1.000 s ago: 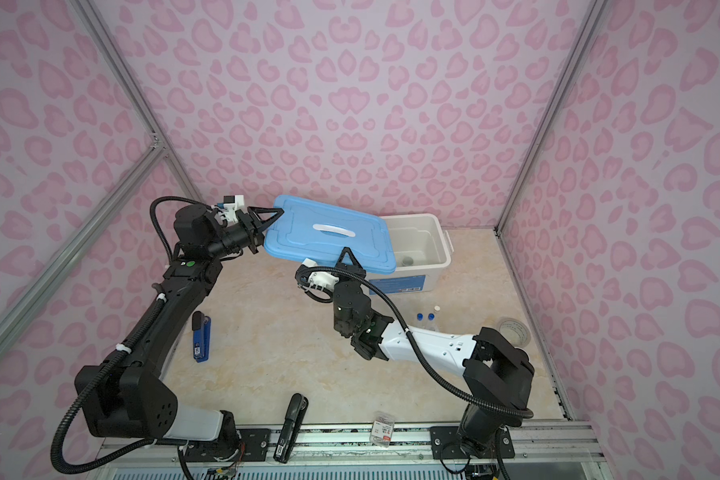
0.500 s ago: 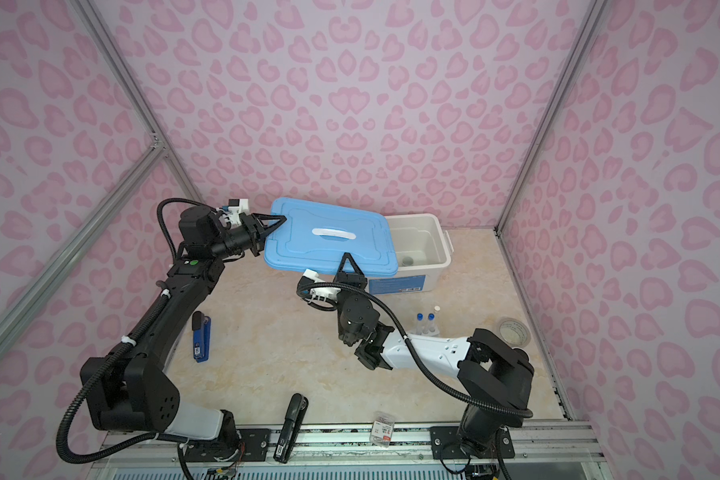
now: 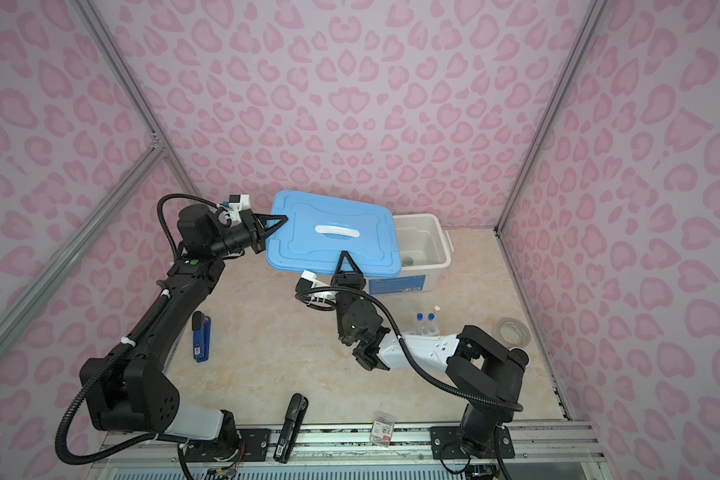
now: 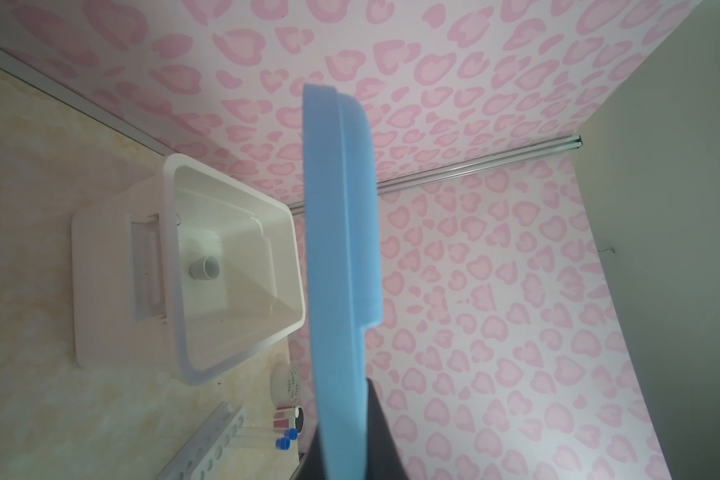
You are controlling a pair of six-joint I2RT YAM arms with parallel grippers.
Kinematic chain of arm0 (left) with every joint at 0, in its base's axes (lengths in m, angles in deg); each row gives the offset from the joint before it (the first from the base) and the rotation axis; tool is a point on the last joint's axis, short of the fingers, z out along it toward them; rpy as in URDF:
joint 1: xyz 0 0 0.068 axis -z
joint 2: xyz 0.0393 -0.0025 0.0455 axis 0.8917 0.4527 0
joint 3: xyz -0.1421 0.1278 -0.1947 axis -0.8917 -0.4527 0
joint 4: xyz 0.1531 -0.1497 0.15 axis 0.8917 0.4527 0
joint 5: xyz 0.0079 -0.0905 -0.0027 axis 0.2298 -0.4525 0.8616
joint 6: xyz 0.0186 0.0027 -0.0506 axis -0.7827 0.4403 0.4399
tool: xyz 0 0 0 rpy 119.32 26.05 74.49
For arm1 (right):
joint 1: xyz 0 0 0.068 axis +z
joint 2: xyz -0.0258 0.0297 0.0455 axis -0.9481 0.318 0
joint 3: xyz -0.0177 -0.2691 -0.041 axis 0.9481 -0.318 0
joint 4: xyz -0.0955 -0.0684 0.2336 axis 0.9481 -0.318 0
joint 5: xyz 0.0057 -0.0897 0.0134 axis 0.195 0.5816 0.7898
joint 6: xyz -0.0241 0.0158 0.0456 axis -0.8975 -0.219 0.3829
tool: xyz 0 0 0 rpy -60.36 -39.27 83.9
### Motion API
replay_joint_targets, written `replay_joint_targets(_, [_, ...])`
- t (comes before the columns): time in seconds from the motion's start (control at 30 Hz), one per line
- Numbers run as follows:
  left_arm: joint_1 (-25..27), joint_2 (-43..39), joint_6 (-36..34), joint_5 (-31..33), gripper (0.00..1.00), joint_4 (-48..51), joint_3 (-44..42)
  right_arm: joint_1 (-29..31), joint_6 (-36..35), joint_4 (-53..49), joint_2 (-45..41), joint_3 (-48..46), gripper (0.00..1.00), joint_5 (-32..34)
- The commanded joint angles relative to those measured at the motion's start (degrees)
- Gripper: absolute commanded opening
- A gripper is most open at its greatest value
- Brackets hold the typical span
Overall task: Organize the chemistry lab equipment
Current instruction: 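Hold the lid with both grippers and lower it onto the white bin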
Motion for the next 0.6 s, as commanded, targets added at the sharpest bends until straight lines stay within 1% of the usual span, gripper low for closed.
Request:
replay_joint_targets(0.0, [-0.1, -0.6, 0.5, 0.0, 0.04, -7.0, 0.5, 0.1, -0.2, 5.9, 0.5, -0.3, 0.28, -1.2])
replay_joint_targets(0.07, [-0.1, -0.2, 1.6, 0.2, 0.04, -9.0, 1.0, -0.1, 0.3, 5.7, 0.5, -0.7, 0.31, -0.8])
replay_joint_targets(0.1, [-0.1, 0.1, 2.4, 0.4, 0.04, -10.0, 1.0, -0.1, 0.6, 5.6, 0.6, -0.8, 0.35, -0.5])
replay_joint_targets(0.17, [-0.1, 1.1, 4.2, 0.5, 0.04, -12.5, 3.1, -0.1, 0.9, 6.4, 0.9, -1.3, 0.49, -0.1])
replay_joint_targets(0.23, [-0.1, 2.2, 5.5, 0.8, 0.04, -14.4, 4.7, -0.2, 1.1, 7.6, 1.2, -2.0, 0.57, 0.4])
replay_joint_targets(0.37, [-0.1, 4.8, 7.6, 1.5, 0.04, -17.4, 7.9, -0.2, 3.1, 7.1, 1.1, -3.4, 0.61, 2.2])
replay_joint_targets(0.47, [-0.1, 7.1, 9.3, 2.1, 0.04, -19.5, 10.1, -0.3, 6.3, 4.4, -0.4, -5.0, 0.63, 3.8])
replay_joint_targets(0.57, [-0.1, 9.4, 10.5, 2.4, 0.04, -21.7, 11.7, -0.3, 12.5, -1.2, -4.2, -7.0, 0.65, 5.7])
